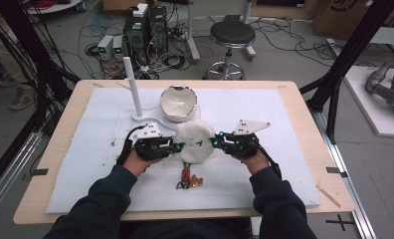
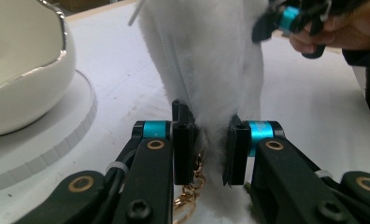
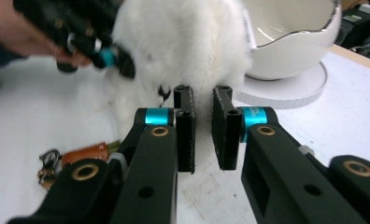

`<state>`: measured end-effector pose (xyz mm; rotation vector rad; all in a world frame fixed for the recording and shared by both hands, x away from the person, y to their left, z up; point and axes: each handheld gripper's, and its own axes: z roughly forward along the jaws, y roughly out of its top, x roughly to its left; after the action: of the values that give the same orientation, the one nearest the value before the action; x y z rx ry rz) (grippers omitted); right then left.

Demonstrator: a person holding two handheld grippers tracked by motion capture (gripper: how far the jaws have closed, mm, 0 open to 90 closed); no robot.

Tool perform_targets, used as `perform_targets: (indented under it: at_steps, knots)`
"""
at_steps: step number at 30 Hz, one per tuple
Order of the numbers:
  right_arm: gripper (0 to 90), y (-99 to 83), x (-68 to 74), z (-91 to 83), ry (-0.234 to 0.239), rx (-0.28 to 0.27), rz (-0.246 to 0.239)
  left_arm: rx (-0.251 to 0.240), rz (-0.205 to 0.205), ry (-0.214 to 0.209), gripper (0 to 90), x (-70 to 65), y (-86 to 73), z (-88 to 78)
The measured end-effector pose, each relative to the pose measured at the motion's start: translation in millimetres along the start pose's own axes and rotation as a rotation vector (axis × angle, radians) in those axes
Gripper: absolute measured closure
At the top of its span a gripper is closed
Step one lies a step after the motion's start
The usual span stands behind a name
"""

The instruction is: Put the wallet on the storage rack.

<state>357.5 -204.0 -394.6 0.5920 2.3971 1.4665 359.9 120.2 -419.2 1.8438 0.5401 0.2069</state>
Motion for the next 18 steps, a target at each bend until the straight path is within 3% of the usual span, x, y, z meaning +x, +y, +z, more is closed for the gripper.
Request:
perform_targets:
  at_steps: [3,4,5,6,7,8,9,12,15,16,18]
  knots:
    - [82.8,1.5,3.6,1.2,0.014,0.065,-0.087,-0.026,0.003,0.007,77.1,1.7,1.1,-3.6]
    - [82.8,1.5,3.6,1.2,0.014,0.065,-0.087,-0.029,0.006,0.005,77.1,1.5,1.2,-4.0]
    - [78.8,2.6,1.7,-0.2,0.032,0.075,-0.076,-0.026,0.039,0.007,77.9,-0.3,1.5,-4.4]
    - [72.4,3.3,0.5,-1.3,0.032,0.075,-0.059,-0.026,0.039,0.007,78.4,-0.3,1.5,-4.4]
    - [72.4,3.3,0.5,-1.3,0.032,0.075,-0.059,-0.030,0.051,-0.004,78.4,-1.3,1.8,-4.4]
    - [64.4,4.8,-3.5,-3.3,0.037,0.063,-0.031,-0.039,0.059,-0.009,78.6,-2.5,2.2,-4.2]
    - [48.0,8.3,-9.5,-7.1,0.022,0.041,0.010,-0.040,0.067,-0.015,78.6,-3.6,2.4,-3.8]
    - [41.1,12.9,-15.0,-8.1,0.021,0.042,0.023,-0.027,0.084,-0.041,78.5,-6.4,1.7,-1.5]
    - [36.8,20.4,-24.1,1.1,0.116,0.084,0.056,-0.027,0.091,-0.046,78.5,-7.1,1.9,-1.4]
    - [36.8,20.4,-24.1,1.1,0.116,0.084,0.056,-0.029,0.091,-0.044,78.5,-6.8,2.1,-2.1]
    - [42.2,20.3,-26.8,10.5,0.188,0.125,0.087,-0.035,0.081,-0.041,78.5,-5.5,2.3,-3.6]
